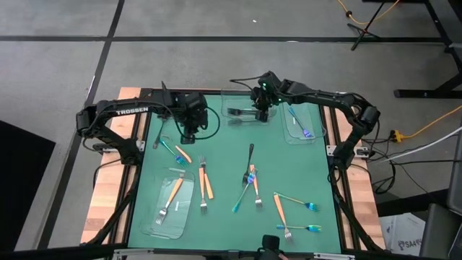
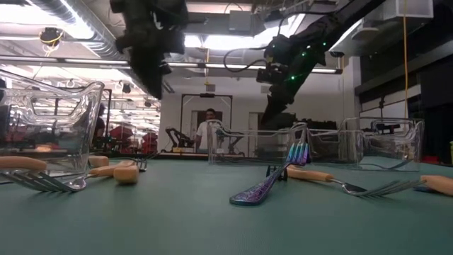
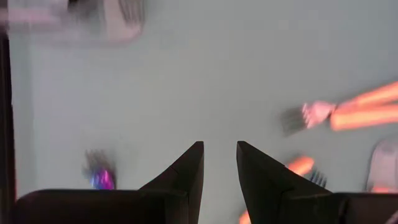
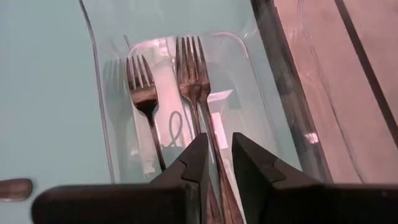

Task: Sort silverware by color (type)
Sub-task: Put the orange fork into the bottom transparent bin

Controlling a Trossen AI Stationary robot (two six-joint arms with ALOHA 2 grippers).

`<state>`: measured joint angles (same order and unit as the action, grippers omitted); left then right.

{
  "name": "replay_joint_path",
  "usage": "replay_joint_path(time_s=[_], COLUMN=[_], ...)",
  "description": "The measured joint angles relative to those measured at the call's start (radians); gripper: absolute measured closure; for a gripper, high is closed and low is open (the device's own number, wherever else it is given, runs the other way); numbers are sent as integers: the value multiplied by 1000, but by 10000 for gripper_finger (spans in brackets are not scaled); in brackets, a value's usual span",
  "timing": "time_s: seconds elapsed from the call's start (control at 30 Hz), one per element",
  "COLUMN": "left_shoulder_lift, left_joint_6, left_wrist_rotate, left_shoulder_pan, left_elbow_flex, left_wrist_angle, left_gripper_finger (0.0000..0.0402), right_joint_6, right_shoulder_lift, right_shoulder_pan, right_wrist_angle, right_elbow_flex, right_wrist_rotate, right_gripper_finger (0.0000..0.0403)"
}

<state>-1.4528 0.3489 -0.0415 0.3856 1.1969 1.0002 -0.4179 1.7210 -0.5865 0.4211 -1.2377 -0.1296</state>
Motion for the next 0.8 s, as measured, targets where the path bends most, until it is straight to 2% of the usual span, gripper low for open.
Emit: replay_joint_path(time_s=[0.17,0.53,0.8], left_shoulder_lift=[0,-1,0], left_joint_6=[21,24,123], left_wrist_rotate=[4,3,4], left_shoulder_pan=[39,52,52], left_elbow_flex=[-22,-197,-313], left_wrist_angle=[40,40,37], left_gripper_finger=[312,312,312], right_joint_6=[2,-9,-10], right_shoulder_lift=[0,0,0], right_shoulder_pan=[18,109,158], right_wrist_angle=[0,0,0], right_elbow_flex=[0,0,0], right_wrist_rotate=[-19,-21,-21], right_gripper_finger=[343,343,343])
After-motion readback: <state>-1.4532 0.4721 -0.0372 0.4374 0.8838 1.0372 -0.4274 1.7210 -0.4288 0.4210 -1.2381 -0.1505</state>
